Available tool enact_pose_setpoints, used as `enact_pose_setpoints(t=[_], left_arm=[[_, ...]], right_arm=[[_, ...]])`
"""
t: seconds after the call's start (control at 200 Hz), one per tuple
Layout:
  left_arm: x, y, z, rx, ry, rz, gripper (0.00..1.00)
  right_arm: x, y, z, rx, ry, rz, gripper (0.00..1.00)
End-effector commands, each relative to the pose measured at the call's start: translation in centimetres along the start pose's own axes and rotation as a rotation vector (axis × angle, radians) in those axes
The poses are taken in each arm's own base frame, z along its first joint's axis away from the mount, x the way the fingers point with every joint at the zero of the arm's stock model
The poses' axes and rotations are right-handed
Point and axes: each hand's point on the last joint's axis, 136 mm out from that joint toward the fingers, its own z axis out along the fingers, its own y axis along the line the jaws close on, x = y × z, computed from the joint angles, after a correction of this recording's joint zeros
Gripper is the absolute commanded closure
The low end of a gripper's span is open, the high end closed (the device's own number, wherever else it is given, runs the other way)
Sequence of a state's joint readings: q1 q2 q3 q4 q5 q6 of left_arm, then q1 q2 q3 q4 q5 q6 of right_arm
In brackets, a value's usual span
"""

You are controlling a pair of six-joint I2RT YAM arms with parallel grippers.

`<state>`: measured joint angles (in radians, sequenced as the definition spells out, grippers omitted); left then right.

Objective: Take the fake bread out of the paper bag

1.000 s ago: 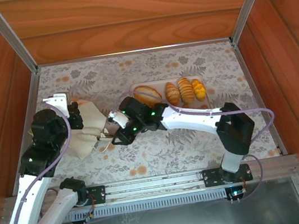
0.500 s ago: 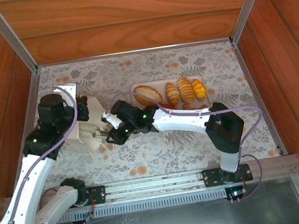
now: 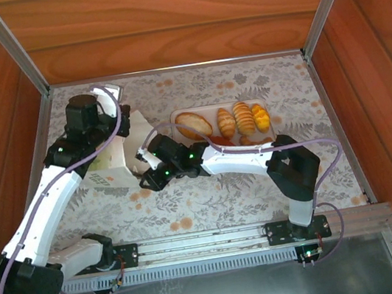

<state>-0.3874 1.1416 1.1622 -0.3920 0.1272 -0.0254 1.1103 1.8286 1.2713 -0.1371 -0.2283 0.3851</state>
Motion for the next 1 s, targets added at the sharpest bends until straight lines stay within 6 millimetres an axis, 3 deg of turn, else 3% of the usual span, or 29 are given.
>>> enact_pose_setpoints(t=[0.0,0.25,0.415,0.605,0.82,0.995], left_arm=[[-2.9,-0.1,-0.3,-0.009,-0.097,0.038,1.00],[-3.7,0.7,-0.6,-0.062,-0.141,0.026,1.00],[-4.2,1.0,-0.8,-0.083,-0.156,0.029,1.00],[-1.0,1.6,-1.1,-0.115,-0.094,0.010,1.00],[3.4,2.3,-4.2,-0.169,-0.010,-0.005,1.00],[4.0,2.8,-6.4,-0.213,-0.049,-0.024,1.00]], right_arm=[[-1.7,0.1,0.9,-0.022,-0.071,0.021,0.64],[-2.6,1.8,3.0,-0.046,-0.066,-0.058,0.65],[-3.1,1.4,3.9,-0.023,-0.096,-0.050,0.64],[-3.3,1.0,2.3,0.012,-0.127,-0.082,0.63],[-2.8,-0.1,-0.4,0.026,-0.124,-0.076,0.62],[-2.6,-0.1,-1.1,0.008,-0.108,-0.074,0.61]])
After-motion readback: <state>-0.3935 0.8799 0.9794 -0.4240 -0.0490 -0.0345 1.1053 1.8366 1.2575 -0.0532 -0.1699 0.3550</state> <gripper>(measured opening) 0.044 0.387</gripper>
